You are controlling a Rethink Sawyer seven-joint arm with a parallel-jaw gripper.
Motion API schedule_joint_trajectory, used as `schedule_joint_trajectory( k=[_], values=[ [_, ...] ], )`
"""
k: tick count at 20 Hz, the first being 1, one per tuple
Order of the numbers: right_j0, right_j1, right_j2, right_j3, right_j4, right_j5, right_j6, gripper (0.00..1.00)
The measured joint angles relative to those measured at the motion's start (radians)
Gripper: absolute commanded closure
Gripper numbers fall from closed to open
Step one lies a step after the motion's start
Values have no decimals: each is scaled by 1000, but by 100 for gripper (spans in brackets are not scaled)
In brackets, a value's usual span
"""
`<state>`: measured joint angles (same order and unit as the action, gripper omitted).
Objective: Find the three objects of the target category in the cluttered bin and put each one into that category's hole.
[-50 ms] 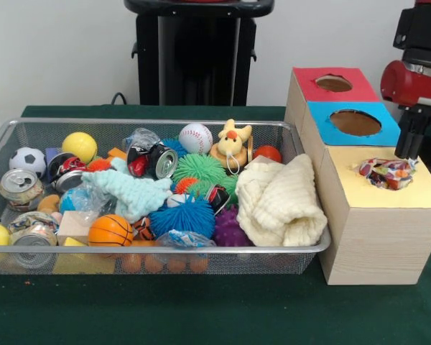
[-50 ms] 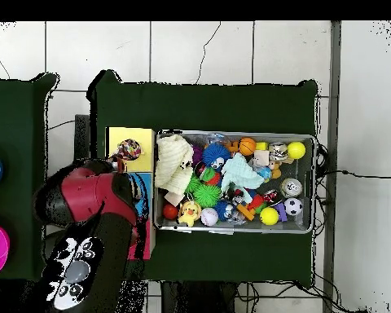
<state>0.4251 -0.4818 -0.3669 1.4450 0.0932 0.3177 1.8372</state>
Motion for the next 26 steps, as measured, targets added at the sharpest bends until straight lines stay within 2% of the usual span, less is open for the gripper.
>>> schedule_joint_trajectory(
  k=[6,14,26],
  values=[
    [-16,-11,-5,-9,0,-1,0,100],
    [-25,-26,-72,-66,-3,59,0,100],
    [-61,-18,-80,-72,0,67,0,100]
  ],
)
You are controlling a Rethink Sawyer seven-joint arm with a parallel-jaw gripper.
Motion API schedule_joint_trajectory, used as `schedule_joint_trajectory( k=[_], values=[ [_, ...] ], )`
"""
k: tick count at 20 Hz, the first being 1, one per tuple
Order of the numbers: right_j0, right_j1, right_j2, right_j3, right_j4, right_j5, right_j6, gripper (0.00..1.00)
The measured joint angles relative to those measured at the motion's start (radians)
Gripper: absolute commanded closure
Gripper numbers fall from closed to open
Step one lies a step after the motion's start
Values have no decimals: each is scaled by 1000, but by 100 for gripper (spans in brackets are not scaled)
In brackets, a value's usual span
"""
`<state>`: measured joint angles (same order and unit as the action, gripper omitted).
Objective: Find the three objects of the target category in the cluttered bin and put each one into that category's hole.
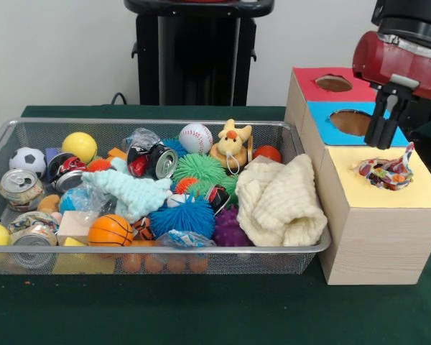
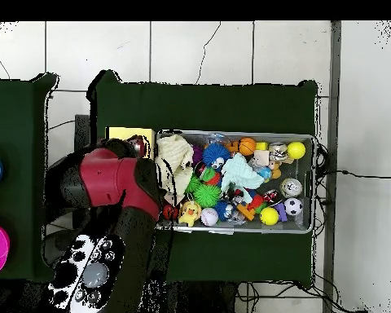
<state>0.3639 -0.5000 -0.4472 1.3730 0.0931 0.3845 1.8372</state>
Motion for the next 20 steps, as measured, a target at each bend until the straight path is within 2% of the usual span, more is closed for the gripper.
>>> schedule_joint_trajectory(
  k=[10,20],
  values=[
    [-15,21,18,6,29,0,0,100],
    [19,56,20,22,85,-1,0,100]
  ],
)
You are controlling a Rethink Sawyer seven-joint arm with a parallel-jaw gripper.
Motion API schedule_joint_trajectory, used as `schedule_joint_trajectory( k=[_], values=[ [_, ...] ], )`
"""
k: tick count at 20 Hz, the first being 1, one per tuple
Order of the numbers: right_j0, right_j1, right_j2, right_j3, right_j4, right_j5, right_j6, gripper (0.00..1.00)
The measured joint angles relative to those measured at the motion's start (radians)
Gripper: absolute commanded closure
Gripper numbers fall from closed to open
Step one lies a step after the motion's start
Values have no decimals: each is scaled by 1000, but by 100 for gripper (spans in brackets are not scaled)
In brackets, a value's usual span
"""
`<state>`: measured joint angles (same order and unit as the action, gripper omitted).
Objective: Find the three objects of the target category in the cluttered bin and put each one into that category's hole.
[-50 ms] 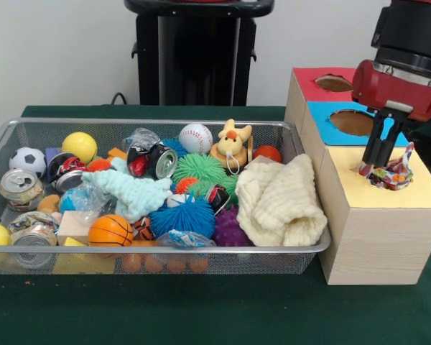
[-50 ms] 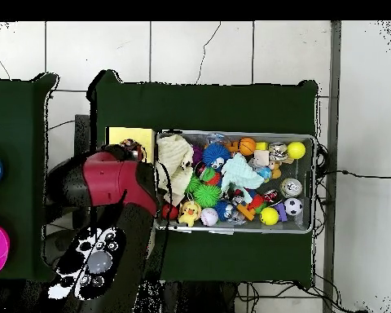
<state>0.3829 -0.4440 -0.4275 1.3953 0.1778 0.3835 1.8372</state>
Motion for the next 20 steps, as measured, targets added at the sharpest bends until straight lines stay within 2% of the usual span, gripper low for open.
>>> schedule_joint_trajectory(
  k=[8,20],
  values=[
    [27,19,1,7,39,-13,0,100],
    [46,58,-11,7,56,-119,0,100]
  ],
)
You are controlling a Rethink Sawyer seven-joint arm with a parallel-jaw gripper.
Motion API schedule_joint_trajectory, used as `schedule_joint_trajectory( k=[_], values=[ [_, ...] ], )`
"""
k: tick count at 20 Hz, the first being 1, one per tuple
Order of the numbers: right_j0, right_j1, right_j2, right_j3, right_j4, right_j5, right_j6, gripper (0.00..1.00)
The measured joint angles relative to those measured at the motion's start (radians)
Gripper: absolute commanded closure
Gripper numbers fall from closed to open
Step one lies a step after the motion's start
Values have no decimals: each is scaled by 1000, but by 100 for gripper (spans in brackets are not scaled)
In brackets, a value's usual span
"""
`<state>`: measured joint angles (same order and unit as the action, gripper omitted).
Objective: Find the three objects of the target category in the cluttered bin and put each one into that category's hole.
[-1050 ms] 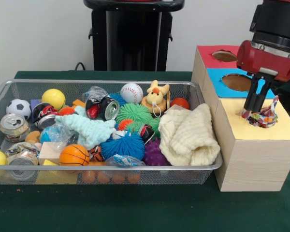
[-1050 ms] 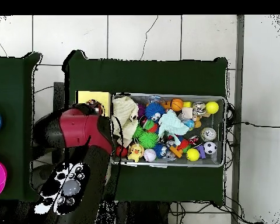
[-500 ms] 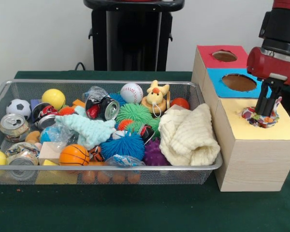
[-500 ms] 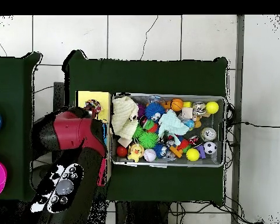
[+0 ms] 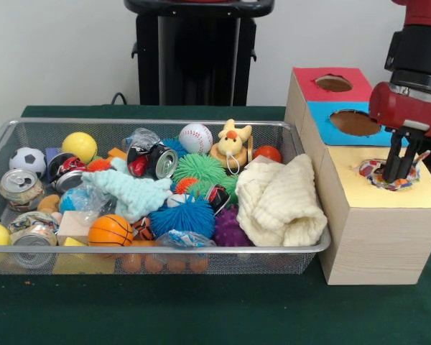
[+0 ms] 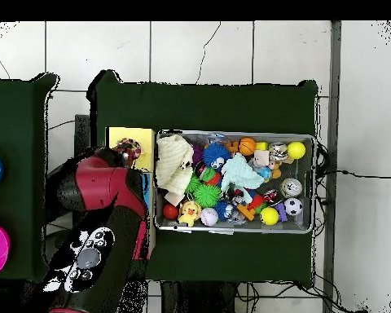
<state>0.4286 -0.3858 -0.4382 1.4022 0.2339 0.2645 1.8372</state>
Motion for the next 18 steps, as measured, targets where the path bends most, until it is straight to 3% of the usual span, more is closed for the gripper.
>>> schedule_joint_trajectory(
  k=[5,18],
  values=[
    [26,2,-29,3,-1,-9,0,100],
    [3,-33,-58,29,-2,-9,0,100]
  ],
)
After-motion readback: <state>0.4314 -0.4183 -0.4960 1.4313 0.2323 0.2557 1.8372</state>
